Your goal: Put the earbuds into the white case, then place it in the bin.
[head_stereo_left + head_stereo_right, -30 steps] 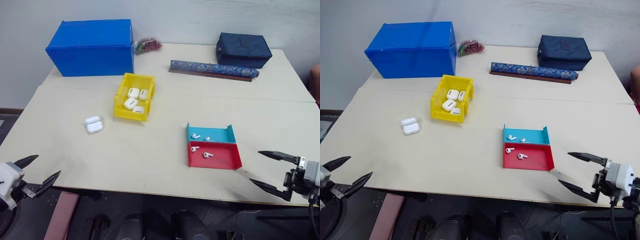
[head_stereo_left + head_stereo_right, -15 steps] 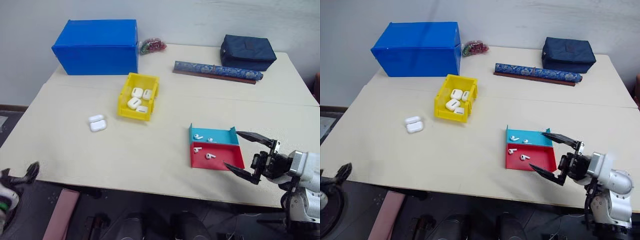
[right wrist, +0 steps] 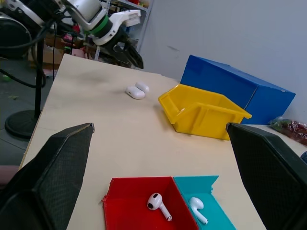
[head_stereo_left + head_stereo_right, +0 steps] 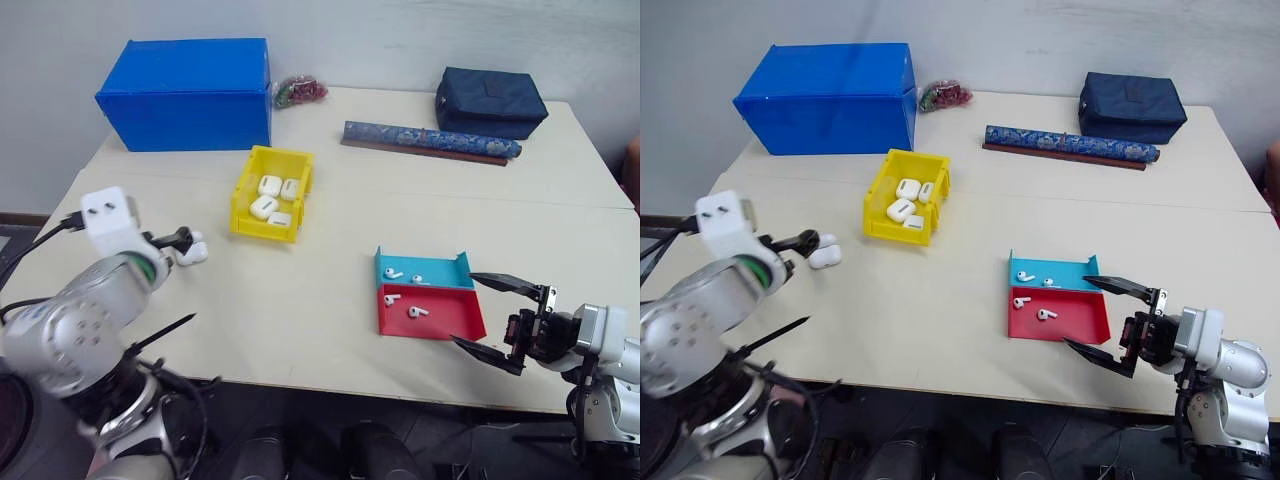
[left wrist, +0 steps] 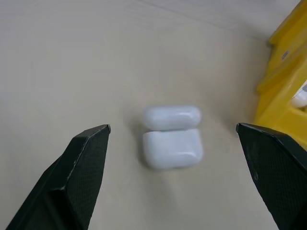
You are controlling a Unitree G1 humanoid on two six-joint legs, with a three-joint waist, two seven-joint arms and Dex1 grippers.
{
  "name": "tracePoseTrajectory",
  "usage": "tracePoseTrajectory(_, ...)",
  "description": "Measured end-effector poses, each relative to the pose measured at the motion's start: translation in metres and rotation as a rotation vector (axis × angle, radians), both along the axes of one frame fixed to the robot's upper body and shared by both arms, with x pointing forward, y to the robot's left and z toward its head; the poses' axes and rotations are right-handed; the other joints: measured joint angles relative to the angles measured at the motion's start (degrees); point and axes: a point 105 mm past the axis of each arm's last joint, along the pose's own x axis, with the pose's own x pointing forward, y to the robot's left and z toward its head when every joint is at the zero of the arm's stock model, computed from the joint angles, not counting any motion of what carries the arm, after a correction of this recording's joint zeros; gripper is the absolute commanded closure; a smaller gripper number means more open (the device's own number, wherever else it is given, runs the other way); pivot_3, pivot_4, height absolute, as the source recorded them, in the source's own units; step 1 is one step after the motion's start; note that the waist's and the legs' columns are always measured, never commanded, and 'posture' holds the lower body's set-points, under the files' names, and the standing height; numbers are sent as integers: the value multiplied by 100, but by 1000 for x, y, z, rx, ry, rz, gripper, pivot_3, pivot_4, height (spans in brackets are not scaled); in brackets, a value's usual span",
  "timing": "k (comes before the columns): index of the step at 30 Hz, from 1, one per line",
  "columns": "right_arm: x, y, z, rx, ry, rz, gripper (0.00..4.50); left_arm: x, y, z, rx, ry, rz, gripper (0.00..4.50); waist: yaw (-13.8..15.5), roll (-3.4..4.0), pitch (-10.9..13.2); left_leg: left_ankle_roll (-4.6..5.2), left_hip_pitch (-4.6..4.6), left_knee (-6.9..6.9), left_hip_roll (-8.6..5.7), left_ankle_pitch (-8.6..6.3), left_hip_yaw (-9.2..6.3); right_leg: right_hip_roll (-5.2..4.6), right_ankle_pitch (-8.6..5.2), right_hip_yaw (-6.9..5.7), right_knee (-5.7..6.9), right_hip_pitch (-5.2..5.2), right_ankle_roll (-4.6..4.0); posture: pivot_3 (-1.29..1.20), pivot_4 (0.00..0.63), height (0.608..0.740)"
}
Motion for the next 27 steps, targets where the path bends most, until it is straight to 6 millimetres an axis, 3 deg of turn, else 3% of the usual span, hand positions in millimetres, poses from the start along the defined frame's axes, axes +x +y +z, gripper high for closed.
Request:
tracePoseTrajectory(4,0,-2,-2,-5,1,-7,0,9,-11,-20,-24,90,41,89,6,-1,1,-4,-3,0,3,0,0,2,0,0,1,-5,0,0,150,740)
tracePoseTrajectory(11,1,-5,-8,-12,5,-19,0,19,-11,-43,-18,194,124,89,70,-2,1,-7,-3,3,2,1,1,3,0,1,0,-5,0,0,150,740)
tracePoseTrajectory(27,-11,-10,-18,-12,28,-39,0,37,-11,-52,-5,181,150,89,209,-3,2,-13,0,2,4,-1,1,3,0,0,1,-4,0,0,150,740)
